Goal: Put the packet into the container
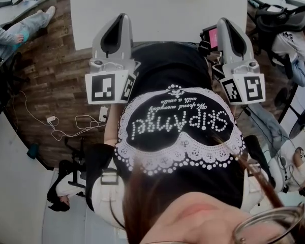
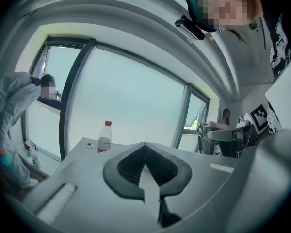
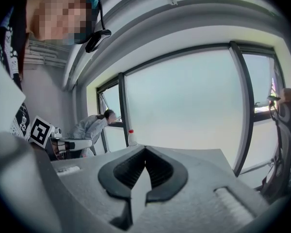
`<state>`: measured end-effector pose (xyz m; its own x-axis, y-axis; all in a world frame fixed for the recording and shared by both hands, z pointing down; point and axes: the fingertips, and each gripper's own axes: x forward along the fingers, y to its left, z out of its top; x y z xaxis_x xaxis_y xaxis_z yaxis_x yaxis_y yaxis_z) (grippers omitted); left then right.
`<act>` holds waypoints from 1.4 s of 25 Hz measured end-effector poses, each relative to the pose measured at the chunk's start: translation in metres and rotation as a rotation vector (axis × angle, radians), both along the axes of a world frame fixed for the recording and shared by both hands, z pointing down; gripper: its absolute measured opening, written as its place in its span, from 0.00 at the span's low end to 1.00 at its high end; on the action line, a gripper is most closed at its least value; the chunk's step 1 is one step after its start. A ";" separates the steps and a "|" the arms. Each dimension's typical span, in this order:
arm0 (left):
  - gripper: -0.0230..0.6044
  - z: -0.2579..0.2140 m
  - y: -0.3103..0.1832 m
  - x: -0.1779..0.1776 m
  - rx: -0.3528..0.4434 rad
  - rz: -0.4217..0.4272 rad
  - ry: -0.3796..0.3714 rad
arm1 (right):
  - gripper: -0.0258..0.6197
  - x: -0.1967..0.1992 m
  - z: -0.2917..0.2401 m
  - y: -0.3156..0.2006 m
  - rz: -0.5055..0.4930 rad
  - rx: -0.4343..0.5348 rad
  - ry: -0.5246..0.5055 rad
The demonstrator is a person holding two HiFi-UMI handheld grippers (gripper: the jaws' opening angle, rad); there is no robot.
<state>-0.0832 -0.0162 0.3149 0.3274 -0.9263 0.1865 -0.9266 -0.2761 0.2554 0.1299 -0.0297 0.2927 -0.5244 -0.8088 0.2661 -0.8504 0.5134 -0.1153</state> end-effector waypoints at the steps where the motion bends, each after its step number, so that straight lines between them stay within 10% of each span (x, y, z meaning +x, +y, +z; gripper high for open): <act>1: 0.04 0.000 0.003 -0.002 0.000 -0.004 0.000 | 0.04 0.000 0.000 0.002 0.000 -0.001 0.003; 35: 0.04 -0.006 0.016 -0.003 0.001 0.017 0.019 | 0.04 -0.002 -0.007 0.019 0.011 0.003 0.009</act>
